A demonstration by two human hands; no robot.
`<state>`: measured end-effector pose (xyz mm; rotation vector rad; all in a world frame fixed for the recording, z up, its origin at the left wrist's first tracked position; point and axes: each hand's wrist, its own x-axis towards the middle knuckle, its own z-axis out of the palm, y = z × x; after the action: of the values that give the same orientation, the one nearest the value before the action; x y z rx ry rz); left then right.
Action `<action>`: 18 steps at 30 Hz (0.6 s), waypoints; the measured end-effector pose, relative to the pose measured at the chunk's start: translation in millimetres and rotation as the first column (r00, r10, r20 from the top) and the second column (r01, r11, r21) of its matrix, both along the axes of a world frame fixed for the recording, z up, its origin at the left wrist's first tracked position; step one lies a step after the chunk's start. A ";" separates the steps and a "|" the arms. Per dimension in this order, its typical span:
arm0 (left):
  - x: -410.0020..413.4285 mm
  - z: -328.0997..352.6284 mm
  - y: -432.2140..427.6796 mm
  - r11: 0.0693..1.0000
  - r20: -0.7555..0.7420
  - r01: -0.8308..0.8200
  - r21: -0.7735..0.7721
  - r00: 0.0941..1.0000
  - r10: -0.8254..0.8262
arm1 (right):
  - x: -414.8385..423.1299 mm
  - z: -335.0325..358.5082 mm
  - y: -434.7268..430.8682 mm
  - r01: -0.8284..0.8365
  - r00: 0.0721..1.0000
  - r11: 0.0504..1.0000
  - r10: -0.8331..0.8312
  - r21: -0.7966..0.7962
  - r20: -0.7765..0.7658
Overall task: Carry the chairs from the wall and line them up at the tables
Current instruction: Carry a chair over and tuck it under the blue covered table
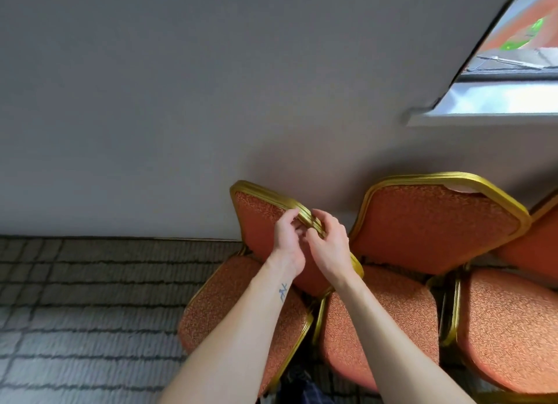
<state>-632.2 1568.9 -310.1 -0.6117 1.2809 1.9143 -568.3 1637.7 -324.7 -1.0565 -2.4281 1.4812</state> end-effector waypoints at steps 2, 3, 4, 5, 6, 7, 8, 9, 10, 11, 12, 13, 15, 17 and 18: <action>9.8 4.2 -13.0 0.999 -0.014 -0.032 -0.031 0.999 0.032 | 3.3 4.9 -9.3 -0.011 0.999 0.999 0.009 -0.033 -0.045; 15.4 7.7 -20.4 0.998 -0.036 -0.040 -0.057 0.999 0.038 | 5.3 9.5 -15.3 -0.026 0.998 0.999 0.024 -0.038 -0.060; 20.5 11.8 -26.0 0.995 -0.055 -0.058 -0.077 0.997 0.054 | 6.8 14.8 -20.0 -0.044 0.996 0.998 0.041 -0.039 -0.074; 26.8 14.4 -34.6 0.991 -0.079 -0.091 -0.099 0.993 0.083 | 8.9 20.7 -27.1 -0.074 0.994 0.997 0.071 -0.029 -0.084; 34.7 18.6 -45.0 0.984 -0.097 -0.123 -0.130 0.989 0.111 | 11.6 27.1 -35.5 -0.107 0.990 0.994 0.104 -0.024 -0.094; 44.2 26.8 -57.3 0.974 -0.125 -0.147 -0.170 0.984 0.127 | 14.7 34.1 -45.4 -0.143 0.985 0.989 0.140 -0.022 -0.103; 52.9 31.2 -70.1 0.965 -0.152 -0.169 -0.200 0.979 0.140 | 17.5 39.5 -55.4 -0.184 0.977 0.983 0.180 -0.024 -0.114; 61.9 37.2 -84.1 0.957 -0.181 -0.190 -0.219 0.972 0.152 | 20.9 44.7 -66.6 -0.224 0.968 0.974 0.219 -0.029 -0.120; 70.0 39.4 -95.9 0.951 -0.197 -0.214 -0.224 0.965 0.171 | 24.6 48.0 -76.1 -0.268 0.956 0.963 0.263 -0.029 -0.128; 79.2 46.9 -118.4 0.941 -0.220 -0.258 -0.221 0.953 0.209 | 26.8 56.6 -95.4 -0.337 0.934 0.941 0.331 -0.024 -0.137; 84.9 46.6 -127.6 0.933 -0.238 -0.272 -0.237 0.947 0.215 | 29.7 58.1 -102.1 -0.378 0.918 0.926 0.372 -0.020 -0.141; 92.6 54.0 -150.2 0.915 -0.268 -0.307 -0.261 0.934 0.237 | 30.3 64.2 -122.4 -0.441 0.889 0.897 0.433 -0.020 -0.150; 102.2 63.2 -172.0 0.893 -0.302 -0.324 -0.312 0.925 0.231 | 29.8 67.8 -142.1 -0.515 0.850 0.857 0.506 -0.027 -0.149; 116.0 73.3 -205.8 0.859 -0.329 -0.368 -0.357 0.910 0.253 | 29.5 73.7 -175.1 -0.615 0.782 0.788 0.608 -0.016 -0.136; 123.4 77.8 -222.4 0.840 -0.343 -0.393 -0.374 0.900 0.269 | 30.0 76.9 -192.1 -0.656 0.748 0.754 0.650 -0.006 -0.132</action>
<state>-508.9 1346.5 -232.3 -0.8630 1.9231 2.0564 -538.4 1445.6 -247.7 -0.0578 -2.8247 1.7112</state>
